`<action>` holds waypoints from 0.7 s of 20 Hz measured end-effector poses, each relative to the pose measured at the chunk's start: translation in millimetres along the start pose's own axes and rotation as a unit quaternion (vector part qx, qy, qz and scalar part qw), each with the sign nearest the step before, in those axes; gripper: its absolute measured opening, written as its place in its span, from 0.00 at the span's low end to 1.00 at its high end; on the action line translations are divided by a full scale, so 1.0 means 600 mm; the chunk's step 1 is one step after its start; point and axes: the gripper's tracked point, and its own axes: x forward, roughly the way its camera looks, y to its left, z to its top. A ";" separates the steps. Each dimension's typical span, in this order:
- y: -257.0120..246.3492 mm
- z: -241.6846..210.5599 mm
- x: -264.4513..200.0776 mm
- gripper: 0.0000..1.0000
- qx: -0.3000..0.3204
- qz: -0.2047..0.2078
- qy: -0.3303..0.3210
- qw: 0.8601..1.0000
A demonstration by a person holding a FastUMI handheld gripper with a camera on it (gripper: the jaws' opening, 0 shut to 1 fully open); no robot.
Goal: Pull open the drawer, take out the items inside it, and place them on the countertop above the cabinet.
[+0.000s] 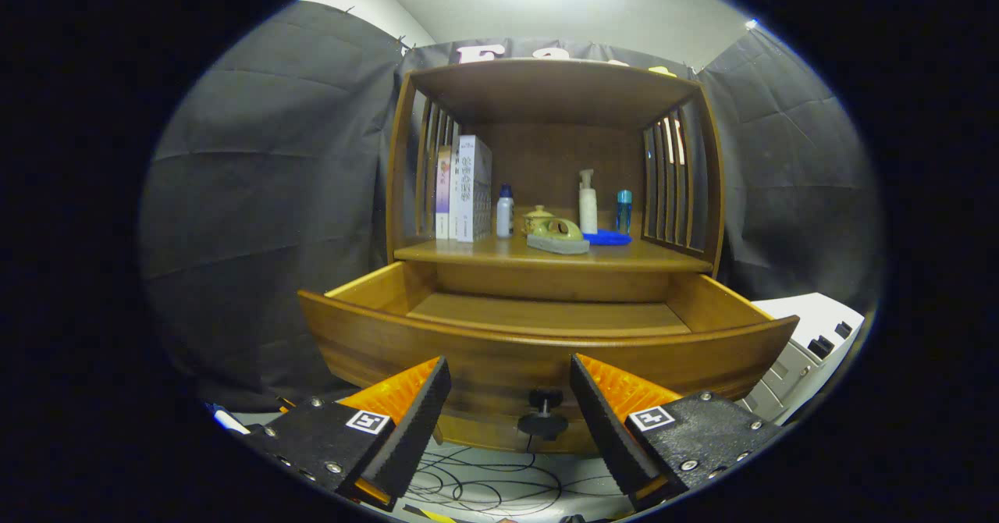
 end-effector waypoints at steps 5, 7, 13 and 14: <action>-0.028 -0.037 0.024 0.96 0.013 -0.019 0.032 0.999; -0.035 -0.041 0.028 0.96 0.024 -0.025 0.033 0.999; -0.052 -0.049 0.038 0.94 0.026 -0.043 0.036 0.998; -0.053 -0.047 0.040 0.93 0.028 -0.046 0.034 0.998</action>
